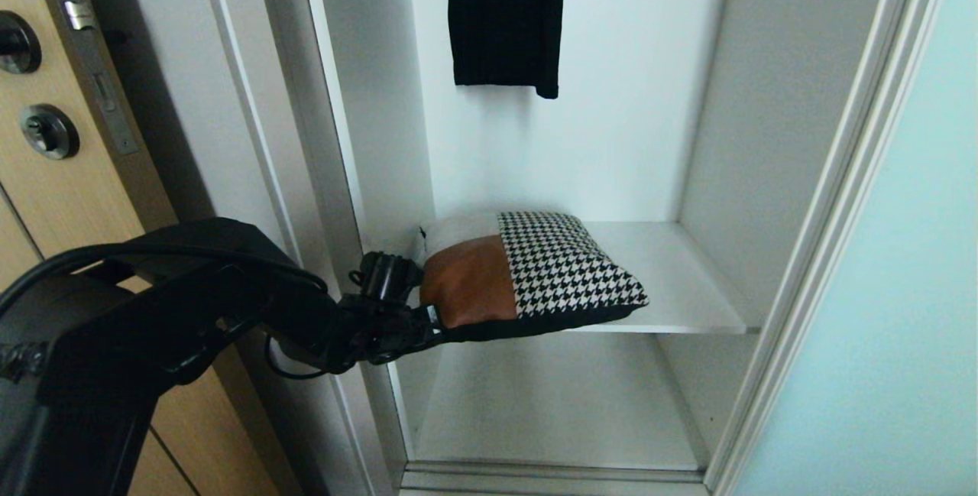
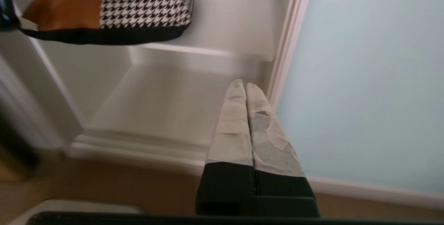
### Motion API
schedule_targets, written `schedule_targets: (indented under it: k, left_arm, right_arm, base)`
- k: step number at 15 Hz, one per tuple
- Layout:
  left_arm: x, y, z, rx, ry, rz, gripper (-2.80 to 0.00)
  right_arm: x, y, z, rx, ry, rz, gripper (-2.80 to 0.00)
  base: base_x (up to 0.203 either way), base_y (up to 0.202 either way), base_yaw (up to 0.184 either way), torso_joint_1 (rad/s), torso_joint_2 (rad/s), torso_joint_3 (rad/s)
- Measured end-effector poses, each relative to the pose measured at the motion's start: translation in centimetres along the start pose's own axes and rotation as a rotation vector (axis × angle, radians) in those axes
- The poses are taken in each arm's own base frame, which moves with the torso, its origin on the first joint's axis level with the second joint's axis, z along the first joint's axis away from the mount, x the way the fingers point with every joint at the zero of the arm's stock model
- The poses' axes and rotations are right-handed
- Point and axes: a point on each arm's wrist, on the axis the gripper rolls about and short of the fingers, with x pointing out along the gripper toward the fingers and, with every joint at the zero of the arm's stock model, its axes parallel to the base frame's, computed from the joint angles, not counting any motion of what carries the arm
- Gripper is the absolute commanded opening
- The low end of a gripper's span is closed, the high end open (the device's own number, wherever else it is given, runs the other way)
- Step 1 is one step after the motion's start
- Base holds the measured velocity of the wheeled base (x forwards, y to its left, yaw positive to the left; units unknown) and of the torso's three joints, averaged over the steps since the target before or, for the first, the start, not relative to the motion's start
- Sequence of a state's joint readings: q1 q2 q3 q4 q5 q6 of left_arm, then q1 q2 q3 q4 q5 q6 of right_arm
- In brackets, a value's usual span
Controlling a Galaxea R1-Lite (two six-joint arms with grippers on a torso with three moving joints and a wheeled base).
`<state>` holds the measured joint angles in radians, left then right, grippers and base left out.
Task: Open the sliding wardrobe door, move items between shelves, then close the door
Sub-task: Place the pillow on the lower shelf
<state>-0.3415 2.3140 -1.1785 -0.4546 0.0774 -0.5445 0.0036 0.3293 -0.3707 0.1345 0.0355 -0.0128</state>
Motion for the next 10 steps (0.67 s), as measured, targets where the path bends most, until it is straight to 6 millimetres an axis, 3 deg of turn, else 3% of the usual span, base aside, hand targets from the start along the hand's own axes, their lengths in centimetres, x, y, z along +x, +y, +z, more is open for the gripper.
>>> schedule_targets:
  k: [2, 6, 10]
  left_arm:
    - [0.0, 0.0, 0.0, 0.01, 0.0, 0.002, -2.8]
    - [-0.1, -0.5, 0.1, 0.067, -0.006, -0.01, -2.8]
    - [-0.2, -1.7, -0.5, 0.082, -0.003, -0.033, -2.8]
  right_arm:
    - [2.6, -0.1, 2.9, 0.061, 0.095, 0.031, -2.8]
    - [10.4, 0.0, 7.2, 0.203, 0.297, 0.14, -2.8]
    - [18.8, 0.8, 8.2, 0.32, 0.488, 0.258, -2.8]
  base:
    - [0.0, 0.0, 0.0, 0.0, 0.0, 0.0]
    - [0.0, 0.0, 0.0, 0.0, 0.0, 0.0]
    - [0.0, 0.0, 0.0, 0.0, 0.0, 0.0]
